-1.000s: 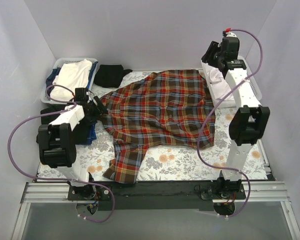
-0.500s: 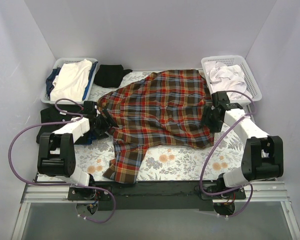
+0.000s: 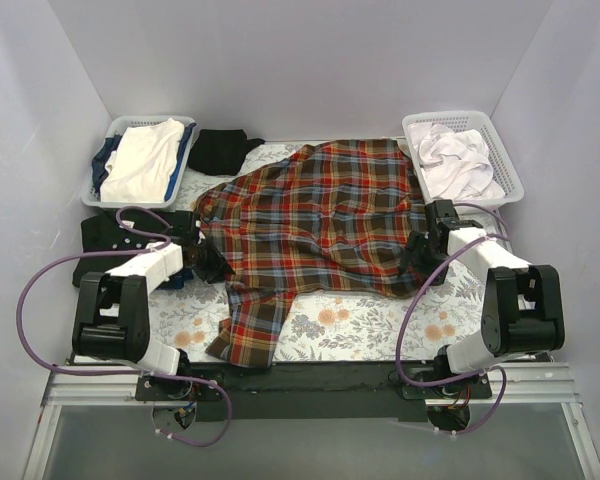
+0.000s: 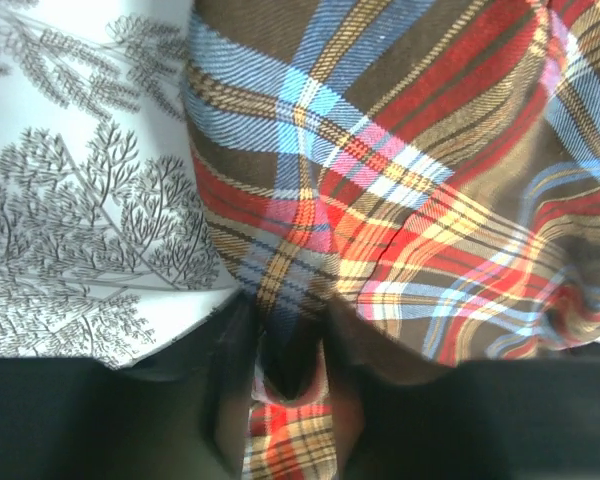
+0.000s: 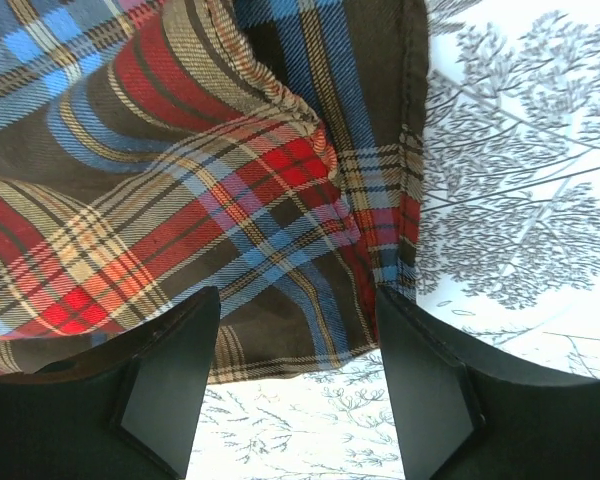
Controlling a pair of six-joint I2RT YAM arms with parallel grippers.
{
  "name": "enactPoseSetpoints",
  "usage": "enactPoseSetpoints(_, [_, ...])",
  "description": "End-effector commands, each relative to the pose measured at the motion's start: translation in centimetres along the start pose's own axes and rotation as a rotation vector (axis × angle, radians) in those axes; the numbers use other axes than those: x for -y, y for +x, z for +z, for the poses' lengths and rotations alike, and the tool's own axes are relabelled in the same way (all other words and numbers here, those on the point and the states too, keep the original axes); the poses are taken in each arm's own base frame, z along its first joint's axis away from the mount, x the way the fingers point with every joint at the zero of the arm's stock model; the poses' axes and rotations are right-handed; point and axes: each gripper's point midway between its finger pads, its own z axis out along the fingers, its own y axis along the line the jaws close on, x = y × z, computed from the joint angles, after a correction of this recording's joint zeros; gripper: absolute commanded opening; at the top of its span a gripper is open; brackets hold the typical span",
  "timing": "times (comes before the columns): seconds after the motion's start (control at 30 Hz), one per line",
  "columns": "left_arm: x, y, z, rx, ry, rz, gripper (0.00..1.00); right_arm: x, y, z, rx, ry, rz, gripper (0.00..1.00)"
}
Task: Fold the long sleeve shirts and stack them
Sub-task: Fold the shirt
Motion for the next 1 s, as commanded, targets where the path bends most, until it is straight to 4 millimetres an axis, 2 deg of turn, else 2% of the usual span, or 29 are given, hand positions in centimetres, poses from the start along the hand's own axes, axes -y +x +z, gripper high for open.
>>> enactPoseSetpoints(0.0, [0.0,0.2,-1.3,0.028,-0.001,0.005,0.17,-0.5,0.9,0.4,-0.037,-0.037,0.02,0.71])
enactPoseSetpoints(0.03, [-0.2,0.2,-1.3,0.029,-0.008,0.004,0.05,-0.4,1.2,0.4,-0.046,-0.034,0.018,0.7])
enactPoseSetpoints(0.07, [-0.2,0.3,-1.6,0.032,-0.008,0.008,0.0,0.0,1.7,0.3,-0.063,-0.022,0.022,0.7])
enactPoseSetpoints(0.3, [-0.9,1.3,-2.3,0.02,-0.014,0.015,0.0,1.4,4.5,-0.1,-0.122,0.011,0.024,0.61])
enactPoseSetpoints(0.33, [-1.1,1.6,-2.4,0.015,-0.017,0.017,0.0,1.5,4.9,0.0,-0.138,0.009,0.024,0.48])
enactPoseSetpoints(0.4, [-1.3,2.1,-2.7,0.0,-0.017,0.011,0.0,2.0,6.4,0.3,-0.189,0.016,0.019,0.02])
enactPoseSetpoints(0.5, [-1.5,2.5,-3.1,-0.012,-0.027,0.0,0.0,2.5,7.4,-0.1,-0.212,0.028,0.014,0.01])
enactPoseSetpoints(0.53, [-1.5,2.4,-3.3,-0.009,-0.028,0.004,0.06,2.7,7.2,-0.4,-0.19,0.038,0.01,0.01])
enactPoseSetpoints(0.57, [-1.8,2.5,-3.5,-0.009,-0.046,-0.001,0.46,2.9,7.0,-0.8,-0.171,0.046,0.002,0.01])
enactPoseSetpoints(0.63, [-1.6,2.5,-4.2,-0.001,-0.044,-0.004,0.72,2.8,6.5,-1.1,-0.149,0.04,-0.003,0.01])
enactPoseSetpoints(0.67, [-1.0,2.7,-5.3,0.007,-0.01,0.003,0.76,2.5,6.3,-1.3,-0.147,0.027,-0.006,0.01])
enactPoseSetpoints(0.73, [-0.2,3.5,-6.3,-0.013,0.032,-0.004,0.78,2.2,5.9,-1.3,-0.149,0.02,-0.003,0.04])
enactPoseSetpoints(0.8, [-0.4,5.2,-6.6,-0.056,0.033,-0.011,0.78,1.9,5.4,-1.6,-0.127,0.014,-0.003,0.2])
enactPoseSetpoints(0.83, [0.4,6.1,-7.3,-0.055,0.085,0.01,0.77,1.8,4.7,-1.9,-0.101,0.014,-0.007,0.24])
enactPoseSetpoints(0.97, [0.1,7.9,-8.3,-0.108,0.086,0.024,0.73,1.9,4.3,-2.0,-0.104,0.027,-0.019,0.25])
